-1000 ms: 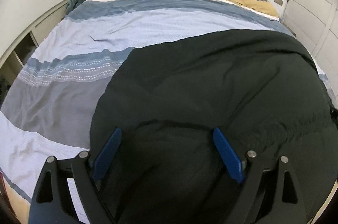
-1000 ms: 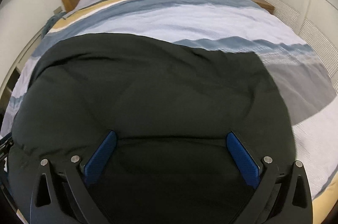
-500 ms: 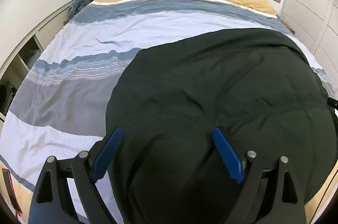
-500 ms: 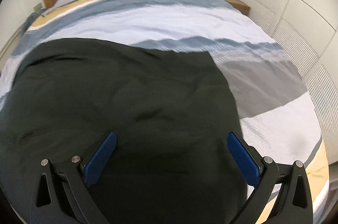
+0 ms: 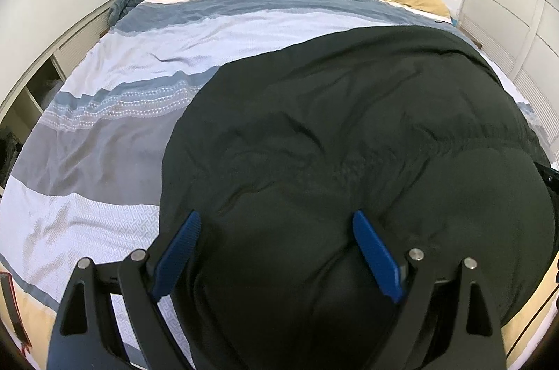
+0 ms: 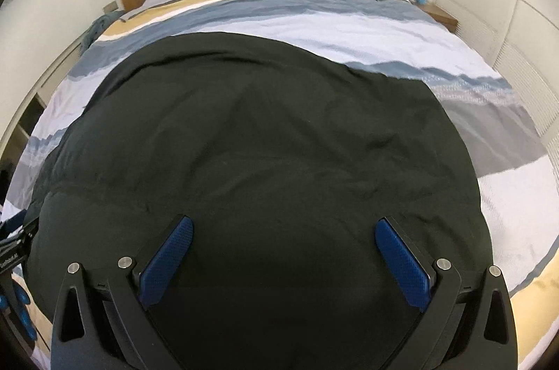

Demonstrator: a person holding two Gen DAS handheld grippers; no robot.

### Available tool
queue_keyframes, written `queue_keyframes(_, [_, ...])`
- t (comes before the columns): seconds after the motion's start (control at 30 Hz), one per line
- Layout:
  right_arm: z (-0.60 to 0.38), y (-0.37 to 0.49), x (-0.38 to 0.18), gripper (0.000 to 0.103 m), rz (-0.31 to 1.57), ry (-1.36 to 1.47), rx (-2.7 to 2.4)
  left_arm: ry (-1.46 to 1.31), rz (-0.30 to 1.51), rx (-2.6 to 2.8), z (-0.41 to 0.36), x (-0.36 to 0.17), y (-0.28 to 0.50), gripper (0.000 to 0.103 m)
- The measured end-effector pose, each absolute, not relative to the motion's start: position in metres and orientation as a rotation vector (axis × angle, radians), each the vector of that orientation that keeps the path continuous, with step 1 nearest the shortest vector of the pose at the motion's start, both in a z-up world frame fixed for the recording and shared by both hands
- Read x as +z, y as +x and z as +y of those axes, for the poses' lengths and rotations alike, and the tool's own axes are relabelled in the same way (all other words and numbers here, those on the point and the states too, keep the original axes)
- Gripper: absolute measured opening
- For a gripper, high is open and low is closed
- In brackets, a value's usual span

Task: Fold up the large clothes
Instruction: 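Lift both tools away from the folded coat, then slide both tools under the black coat bundle and close them on it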

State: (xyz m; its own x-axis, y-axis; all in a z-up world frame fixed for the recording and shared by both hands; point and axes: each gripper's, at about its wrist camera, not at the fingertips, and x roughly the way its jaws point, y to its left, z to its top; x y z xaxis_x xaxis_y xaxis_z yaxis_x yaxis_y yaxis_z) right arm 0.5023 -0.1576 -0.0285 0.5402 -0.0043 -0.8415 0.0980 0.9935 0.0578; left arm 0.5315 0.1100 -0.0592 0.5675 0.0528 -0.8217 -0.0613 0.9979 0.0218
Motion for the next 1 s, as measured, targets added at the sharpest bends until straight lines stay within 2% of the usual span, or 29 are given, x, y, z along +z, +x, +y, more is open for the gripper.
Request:
queue_keyframes(0.53, [-0.226,0.478,-0.050,0.102,1.073,0.128,-0.120,-0.045,0.958,0.020,0.116,-0.062,0.522,0.089])
queue_keyframes(0.77, [-0.262,0.464,-0.046,0.102,1.116,0.135,-0.150,-0.234,0.854,0.019,0.174,-0.022,0.498,0.089])
queue_keyframes(1.0, [-0.306,0.455,-0.030,0.102,1.089,0.191,-0.177,-0.354,0.924,-0.033,0.224,-0.029,0.522,0.089])
